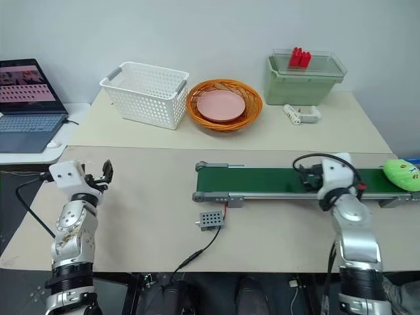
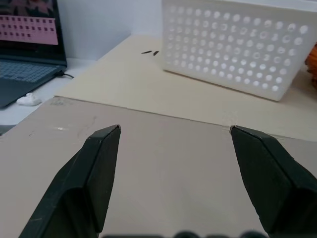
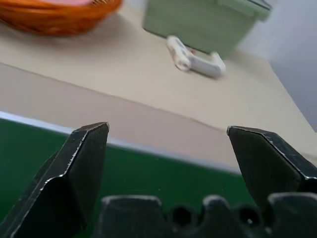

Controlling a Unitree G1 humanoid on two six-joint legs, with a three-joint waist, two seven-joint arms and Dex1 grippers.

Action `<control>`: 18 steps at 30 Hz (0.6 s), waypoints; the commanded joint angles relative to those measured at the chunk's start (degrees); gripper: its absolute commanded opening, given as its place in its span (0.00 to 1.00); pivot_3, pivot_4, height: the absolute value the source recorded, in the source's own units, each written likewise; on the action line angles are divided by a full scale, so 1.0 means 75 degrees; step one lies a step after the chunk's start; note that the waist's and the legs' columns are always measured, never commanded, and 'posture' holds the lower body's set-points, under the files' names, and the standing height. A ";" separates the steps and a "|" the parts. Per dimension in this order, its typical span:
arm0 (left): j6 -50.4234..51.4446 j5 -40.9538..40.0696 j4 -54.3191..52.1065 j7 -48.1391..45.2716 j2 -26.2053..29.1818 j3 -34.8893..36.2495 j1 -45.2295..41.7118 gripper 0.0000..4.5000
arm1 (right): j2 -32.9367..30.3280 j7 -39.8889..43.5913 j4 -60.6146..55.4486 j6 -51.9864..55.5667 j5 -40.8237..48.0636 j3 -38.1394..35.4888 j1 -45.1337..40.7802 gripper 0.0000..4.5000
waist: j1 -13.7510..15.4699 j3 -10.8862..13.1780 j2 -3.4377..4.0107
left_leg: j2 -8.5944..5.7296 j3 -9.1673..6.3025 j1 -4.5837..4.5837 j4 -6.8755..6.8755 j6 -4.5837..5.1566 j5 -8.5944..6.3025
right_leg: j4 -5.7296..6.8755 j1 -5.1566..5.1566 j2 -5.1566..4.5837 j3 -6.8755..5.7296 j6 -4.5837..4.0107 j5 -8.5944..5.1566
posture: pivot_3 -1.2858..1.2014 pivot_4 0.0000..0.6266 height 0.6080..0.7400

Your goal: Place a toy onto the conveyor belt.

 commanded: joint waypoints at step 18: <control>-0.1058 0.0051 0.1035 0.0400 -0.0064 -0.0101 0.0236 0.83 | 0.0346 -0.0446 -0.0935 -0.0806 0.0177 -0.1654 0.2115 1.00 | -0.0043 -0.0004 0.0007 | 0.0007 0.0004 0.0016 -0.0004 0.0066 -0.0042 | 0.0002 -0.0001 -0.0007 0.0017 0.0003 -0.0014 | 0.52 0.24 1.00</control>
